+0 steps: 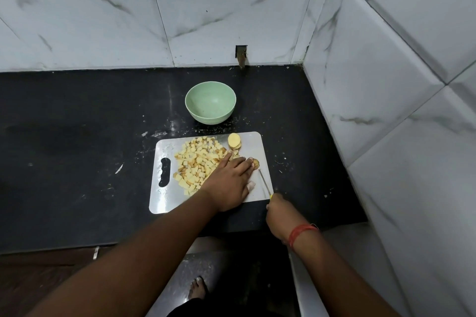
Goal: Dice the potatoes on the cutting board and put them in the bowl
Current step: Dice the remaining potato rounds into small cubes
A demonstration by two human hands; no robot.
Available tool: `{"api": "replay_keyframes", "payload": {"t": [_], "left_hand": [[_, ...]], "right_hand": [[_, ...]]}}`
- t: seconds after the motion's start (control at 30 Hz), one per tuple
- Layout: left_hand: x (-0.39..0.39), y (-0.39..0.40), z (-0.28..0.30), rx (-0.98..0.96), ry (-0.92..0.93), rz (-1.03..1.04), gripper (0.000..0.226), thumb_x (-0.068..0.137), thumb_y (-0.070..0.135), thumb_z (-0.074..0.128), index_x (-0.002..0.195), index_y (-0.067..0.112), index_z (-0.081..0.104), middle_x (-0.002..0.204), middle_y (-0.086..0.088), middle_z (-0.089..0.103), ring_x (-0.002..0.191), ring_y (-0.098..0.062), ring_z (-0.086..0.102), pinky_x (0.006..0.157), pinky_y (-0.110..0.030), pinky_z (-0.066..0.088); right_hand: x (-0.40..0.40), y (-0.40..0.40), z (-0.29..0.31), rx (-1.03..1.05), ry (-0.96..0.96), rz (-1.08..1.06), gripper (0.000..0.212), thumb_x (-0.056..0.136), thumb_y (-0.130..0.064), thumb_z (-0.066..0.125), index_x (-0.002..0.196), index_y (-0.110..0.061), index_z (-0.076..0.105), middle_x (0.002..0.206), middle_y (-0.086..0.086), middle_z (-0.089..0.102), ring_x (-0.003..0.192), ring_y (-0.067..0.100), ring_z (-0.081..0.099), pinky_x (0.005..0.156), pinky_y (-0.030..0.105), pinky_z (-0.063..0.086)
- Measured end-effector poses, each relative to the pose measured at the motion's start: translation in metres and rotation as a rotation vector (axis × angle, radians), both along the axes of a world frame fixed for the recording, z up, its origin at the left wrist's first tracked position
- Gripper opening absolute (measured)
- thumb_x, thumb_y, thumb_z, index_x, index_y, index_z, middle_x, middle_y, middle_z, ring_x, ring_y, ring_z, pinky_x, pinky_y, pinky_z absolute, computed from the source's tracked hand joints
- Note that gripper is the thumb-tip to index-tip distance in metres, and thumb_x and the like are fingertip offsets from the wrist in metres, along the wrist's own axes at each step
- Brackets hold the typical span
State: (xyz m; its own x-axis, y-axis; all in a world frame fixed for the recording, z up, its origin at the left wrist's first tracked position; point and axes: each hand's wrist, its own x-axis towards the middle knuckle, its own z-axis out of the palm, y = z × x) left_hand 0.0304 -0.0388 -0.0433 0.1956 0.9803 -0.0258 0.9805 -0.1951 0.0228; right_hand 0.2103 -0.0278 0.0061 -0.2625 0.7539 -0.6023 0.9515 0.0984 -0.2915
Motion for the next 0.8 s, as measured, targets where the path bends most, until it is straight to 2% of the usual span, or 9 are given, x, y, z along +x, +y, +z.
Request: {"api": "replay_keyframes", "payload": {"t": [0.13, 0.3, 0.43, 0.6, 0.8], "left_hand": [[0.000, -0.005, 0.000, -0.061, -0.023, 0.035, 0.066, 0.108, 0.053, 0.021, 0.162, 0.015, 0.023, 0.169, -0.003, 0.019, 0.156, -0.021, 0.011, 0.126, -0.049, -0.007], [-0.004, -0.008, -0.002, -0.086, -0.034, 0.017, 0.068, 0.107, 0.057, 0.020, 0.163, 0.018, 0.016, 0.171, -0.004, 0.012, 0.157, -0.020, 0.006, 0.125, -0.050, -0.009], [-0.006, -0.006, -0.002, -0.080, -0.028, -0.007, 0.067, 0.108, 0.056, 0.019, 0.163, 0.018, 0.016, 0.171, -0.005, 0.012, 0.157, -0.020, 0.005, 0.125, -0.049, -0.010], [-0.008, -0.007, -0.008, -0.047, -0.030, -0.016, 0.065, 0.108, 0.054, 0.021, 0.162, 0.017, 0.021, 0.170, -0.005, 0.017, 0.157, -0.021, 0.010, 0.126, -0.049, -0.008], [-0.007, -0.008, -0.015, 0.008, -0.016, -0.020, 0.067, 0.107, 0.055, 0.019, 0.160, 0.015, 0.028, 0.168, -0.007, 0.024, 0.155, -0.023, 0.018, 0.126, -0.052, 0.000]], "right_hand": [[0.002, 0.002, 0.015, 0.074, 0.135, -0.077, 0.014, 0.101, -0.013, 0.040, 0.112, -0.006, 0.046, 0.116, 0.018, 0.062, 0.103, 0.031, 0.062, 0.074, 0.026, 0.042], [-0.014, 0.015, 0.023, 0.068, 0.152, -0.057, 0.017, 0.100, -0.014, 0.040, 0.114, -0.006, 0.047, 0.113, 0.017, 0.060, 0.089, 0.029, 0.062, 0.071, 0.031, 0.049], [-0.022, 0.021, 0.024, 0.038, 0.087, -0.048, 0.024, 0.099, -0.010, 0.042, 0.122, -0.005, 0.046, 0.118, 0.017, 0.059, 0.100, 0.032, 0.063, 0.076, 0.035, 0.053], [-0.028, 0.020, 0.017, 0.033, 0.052, -0.048, 0.022, 0.097, -0.009, 0.046, 0.118, -0.006, 0.046, 0.115, 0.017, 0.061, 0.098, 0.032, 0.064, 0.068, 0.034, 0.050], [-0.030, 0.021, 0.012, 0.032, 0.033, -0.015, 0.024, 0.097, -0.007, 0.045, 0.121, -0.005, 0.044, 0.117, 0.018, 0.060, 0.101, 0.032, 0.063, 0.068, 0.031, 0.045]]}}
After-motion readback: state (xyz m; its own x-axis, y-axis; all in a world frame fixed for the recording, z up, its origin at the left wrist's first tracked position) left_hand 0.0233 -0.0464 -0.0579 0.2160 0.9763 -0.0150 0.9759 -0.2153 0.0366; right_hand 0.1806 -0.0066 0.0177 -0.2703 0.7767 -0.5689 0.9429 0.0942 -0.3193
